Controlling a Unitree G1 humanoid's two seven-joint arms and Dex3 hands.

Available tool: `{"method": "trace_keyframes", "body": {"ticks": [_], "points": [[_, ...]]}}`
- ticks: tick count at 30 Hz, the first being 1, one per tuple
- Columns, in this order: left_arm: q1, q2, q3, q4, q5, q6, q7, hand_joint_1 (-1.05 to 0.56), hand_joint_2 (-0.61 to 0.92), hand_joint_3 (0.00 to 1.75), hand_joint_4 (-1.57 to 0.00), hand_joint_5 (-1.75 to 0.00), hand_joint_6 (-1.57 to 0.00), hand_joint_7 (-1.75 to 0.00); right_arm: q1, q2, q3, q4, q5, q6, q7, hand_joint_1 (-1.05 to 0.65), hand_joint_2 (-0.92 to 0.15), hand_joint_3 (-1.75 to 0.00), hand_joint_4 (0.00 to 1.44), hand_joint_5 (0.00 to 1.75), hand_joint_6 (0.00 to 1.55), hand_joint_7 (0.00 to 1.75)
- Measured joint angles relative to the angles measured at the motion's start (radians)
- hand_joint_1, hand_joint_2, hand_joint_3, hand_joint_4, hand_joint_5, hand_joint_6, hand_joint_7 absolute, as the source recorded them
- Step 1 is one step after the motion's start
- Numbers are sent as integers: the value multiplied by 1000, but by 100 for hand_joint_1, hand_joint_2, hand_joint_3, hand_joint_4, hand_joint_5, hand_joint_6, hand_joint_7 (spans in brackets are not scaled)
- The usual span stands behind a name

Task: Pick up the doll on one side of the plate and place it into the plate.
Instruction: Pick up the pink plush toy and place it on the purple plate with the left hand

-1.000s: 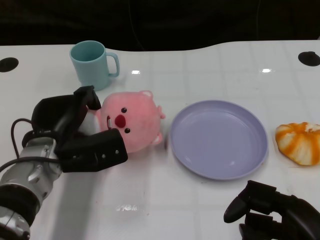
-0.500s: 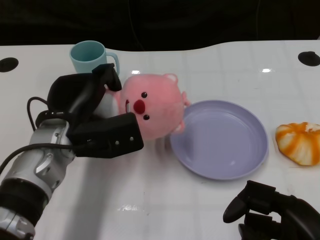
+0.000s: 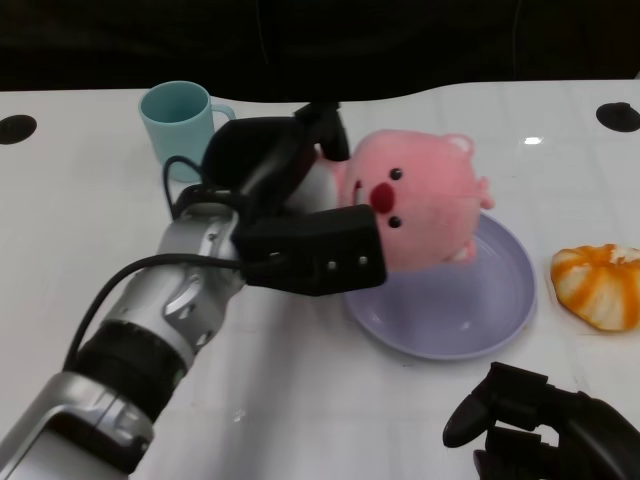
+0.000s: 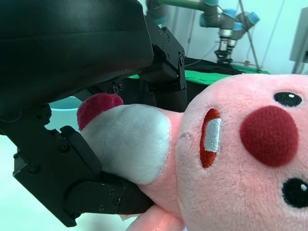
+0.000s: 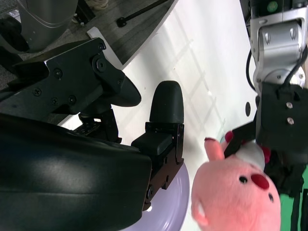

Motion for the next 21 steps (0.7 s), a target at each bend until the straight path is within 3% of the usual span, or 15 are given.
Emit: {"method": "trace_keyframes", "body": {"ticks": [4, 11, 19, 20, 21], "points": [[-38, -46, -13, 39, 2, 20, -17, -27, 65, 79, -95, -175, -67, -175, 0, 0, 16, 0, -1, 0, -1, -2, -65, -112, 65, 175, 49, 142], [-76, -125, -33, 134, -2, 31, -28, -27, 57, 103, -92, -175, -70, -175, 0, 0, 25, -2, -3, 0, -6, -1, -64, -112, 66, 175, 50, 143], [-153, -186, -32, 248, -30, 28, -56, -23, 53, 99, -87, -175, -67, -175, -1, 0, 32, -3, -20, 0, -10, -1, -63, -113, 65, 175, 49, 142], [-160, -190, -32, 262, -38, 28, -66, -23, 52, 91, -83, -175, -71, -153, -1, 0, 34, -4, -21, 0, -10, -1, -63, -113, 65, 175, 49, 142], [-164, -193, -31, 274, -44, 28, -80, -23, 55, 74, -78, -174, -80, -121, -1, 0, 35, -4, -22, 0, -10, -1, -63, -113, 66, 175, 49, 142]]}}
